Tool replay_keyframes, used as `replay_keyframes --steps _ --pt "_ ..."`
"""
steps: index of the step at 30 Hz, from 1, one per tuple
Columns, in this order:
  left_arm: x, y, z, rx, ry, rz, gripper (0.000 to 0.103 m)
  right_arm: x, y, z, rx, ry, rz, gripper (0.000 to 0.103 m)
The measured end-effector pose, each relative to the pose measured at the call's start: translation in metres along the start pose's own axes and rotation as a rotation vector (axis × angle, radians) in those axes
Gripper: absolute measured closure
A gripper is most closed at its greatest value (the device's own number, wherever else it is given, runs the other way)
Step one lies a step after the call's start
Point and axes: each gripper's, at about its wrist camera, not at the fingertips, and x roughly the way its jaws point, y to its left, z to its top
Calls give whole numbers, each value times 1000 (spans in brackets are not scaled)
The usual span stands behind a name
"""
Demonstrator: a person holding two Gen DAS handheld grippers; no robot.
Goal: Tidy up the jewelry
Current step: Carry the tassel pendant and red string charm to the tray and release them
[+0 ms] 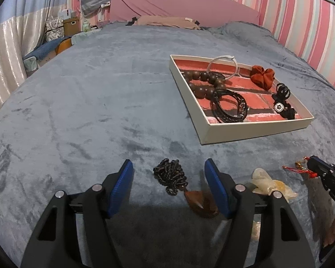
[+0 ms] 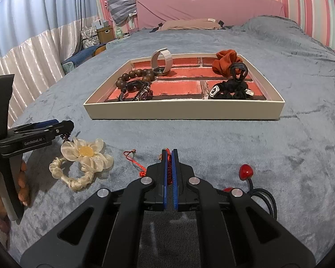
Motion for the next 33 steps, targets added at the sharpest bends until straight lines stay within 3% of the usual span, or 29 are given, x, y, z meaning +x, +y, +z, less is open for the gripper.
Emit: replay_keyframes --steps 2,3,4,15,23,28,33 --pt "3 1 0 -6 13 -9 46 0 0 -1 1 -2 1 98" --pt "5 1 0 -12 23 -22 67 0 0 0 3 -2 2 98" --pt "7 3 0 -20 39 -41 76 0 0 0 5 -2 4 98" --pt "-25 -4 8 -16 -44 -74 79 -10 -6 16 2 -28 5 98" --pt "-56 -47 60 31 -138 -136 79 -22 -23 62 3 -101 -12 98" --pt "-41 -75 94 50 -145 -133 79 -17 -48 101 14 -127 -50 98" --pt "9 -87 108 35 -77 -84 79 9 -74 123 24 -93 -86 98"
